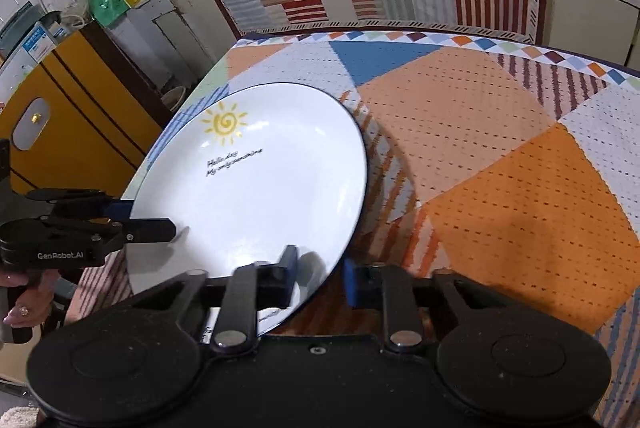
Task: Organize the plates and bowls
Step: 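Grasp the rim of the white sun plate with the left gripper, then lower the sun plate onto the bunny plate stack and open the left gripper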
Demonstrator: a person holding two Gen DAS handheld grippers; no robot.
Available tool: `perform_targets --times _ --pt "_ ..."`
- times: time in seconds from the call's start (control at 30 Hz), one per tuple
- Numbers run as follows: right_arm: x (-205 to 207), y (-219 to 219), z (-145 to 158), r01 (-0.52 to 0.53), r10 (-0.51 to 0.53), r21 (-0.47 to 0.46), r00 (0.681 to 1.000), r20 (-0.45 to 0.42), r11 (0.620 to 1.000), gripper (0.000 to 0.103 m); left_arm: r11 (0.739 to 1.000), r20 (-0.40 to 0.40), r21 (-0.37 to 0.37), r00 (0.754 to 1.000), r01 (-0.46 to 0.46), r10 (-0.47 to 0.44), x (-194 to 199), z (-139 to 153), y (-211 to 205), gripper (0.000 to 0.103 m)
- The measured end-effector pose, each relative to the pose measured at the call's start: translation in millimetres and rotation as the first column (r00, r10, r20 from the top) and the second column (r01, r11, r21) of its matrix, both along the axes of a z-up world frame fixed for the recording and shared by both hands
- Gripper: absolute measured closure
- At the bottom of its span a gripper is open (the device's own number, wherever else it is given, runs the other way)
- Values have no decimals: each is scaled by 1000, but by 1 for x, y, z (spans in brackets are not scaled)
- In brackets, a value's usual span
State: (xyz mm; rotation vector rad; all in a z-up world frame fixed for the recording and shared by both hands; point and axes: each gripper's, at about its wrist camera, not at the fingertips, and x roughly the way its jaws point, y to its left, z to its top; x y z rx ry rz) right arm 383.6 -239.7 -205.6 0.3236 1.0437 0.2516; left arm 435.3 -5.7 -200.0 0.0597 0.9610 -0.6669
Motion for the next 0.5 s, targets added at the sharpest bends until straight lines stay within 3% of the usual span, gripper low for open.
perform_targets --times 0.23,0.33,0.43,0.5 --pt "-3 0 1 -18 19 -9 1000 16 1000 80 999 -31 30 999 -32 32 0 6 -1 79" --pt "-8 0 8 -59 59 -6 998 31 998 80 996 -53 -6 994 -91 91 -9 13 7 79" --pt "-17 5 23 -90 92 -26 993 73 996 80 994 18 12 994 -104 104 -34 27 4 78" --pt "-26 4 33 -106 109 -32 989 96 994 80 995 15 -2 995 -98 98 -44 37 4 78"
